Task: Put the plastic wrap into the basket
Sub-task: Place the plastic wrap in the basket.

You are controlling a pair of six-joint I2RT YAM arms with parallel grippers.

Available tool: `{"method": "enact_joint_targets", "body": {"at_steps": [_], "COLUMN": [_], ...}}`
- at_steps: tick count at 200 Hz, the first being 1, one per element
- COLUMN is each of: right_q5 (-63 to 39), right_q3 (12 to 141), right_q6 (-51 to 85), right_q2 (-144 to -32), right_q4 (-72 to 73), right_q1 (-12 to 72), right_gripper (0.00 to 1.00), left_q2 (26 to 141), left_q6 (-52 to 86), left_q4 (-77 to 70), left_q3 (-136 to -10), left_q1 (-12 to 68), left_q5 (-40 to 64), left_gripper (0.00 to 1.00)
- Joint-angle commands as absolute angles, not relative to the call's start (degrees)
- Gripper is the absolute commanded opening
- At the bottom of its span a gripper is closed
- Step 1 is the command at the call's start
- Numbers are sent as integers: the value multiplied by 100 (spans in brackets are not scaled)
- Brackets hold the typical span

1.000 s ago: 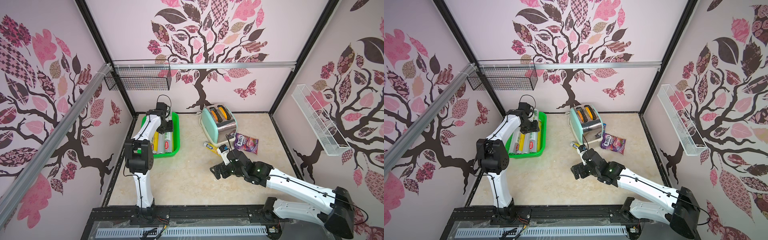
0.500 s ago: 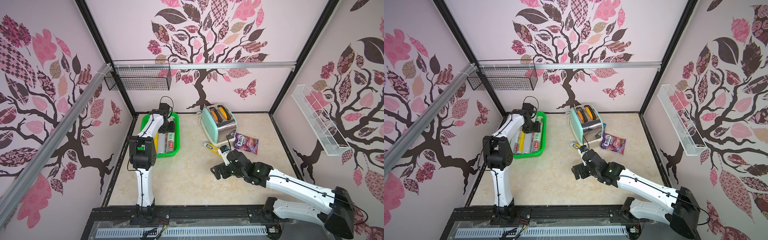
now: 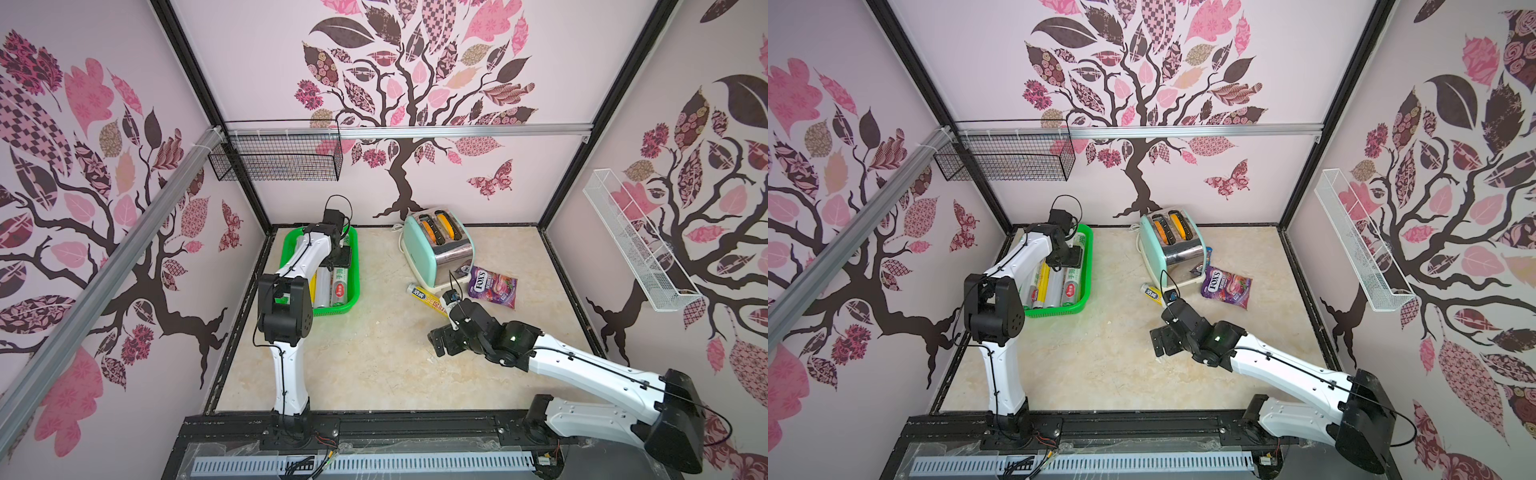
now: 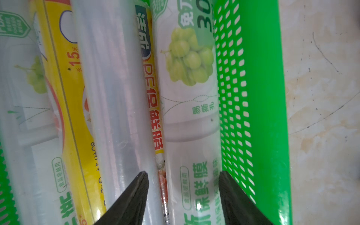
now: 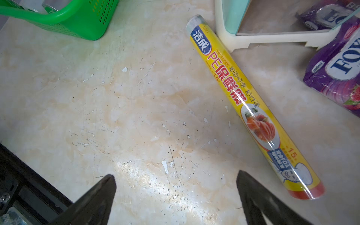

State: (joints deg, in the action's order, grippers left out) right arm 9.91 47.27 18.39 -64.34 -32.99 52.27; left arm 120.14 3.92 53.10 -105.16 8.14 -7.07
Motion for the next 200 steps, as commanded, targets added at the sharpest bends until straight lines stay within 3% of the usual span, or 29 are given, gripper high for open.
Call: {"method": "enact_joint_targets", "body": {"at_steps": [1, 27, 62, 136, 160, 200], "right_q5": [844, 696, 755, 1373, 1153, 244], "right_q3": [4965, 4863, 4835, 5401, 5634, 5612], "right_q6": [1907, 2052, 2136, 1427, 1127, 877], "right_q2": [-6460, -6392, -6297, -6915, -7260, -7675], "right_q4": [-3335, -3197, -3266, -4366, -4823, -4407], "right_q1": [5247, 5248, 5247, 5142, 4627, 3400], "right_gripper": [99, 99, 99, 99, 99, 97], "left_q2": [12083, 12181, 11837, 11076, 10578, 9465], "left_q6": [295, 492, 1269, 1196, 948, 592], "left_q4": [5199, 5134, 5079, 5125, 5242, 5468], "left_q3": [-10393, -10320, -10001, -9909, -9741, -9102], "left_q1": [813, 754, 398, 374, 361, 139], "left_q5": [-1427, -2122, -1677, -139, 170, 683], "left_gripper": [60, 56, 48, 59, 61, 65]}}
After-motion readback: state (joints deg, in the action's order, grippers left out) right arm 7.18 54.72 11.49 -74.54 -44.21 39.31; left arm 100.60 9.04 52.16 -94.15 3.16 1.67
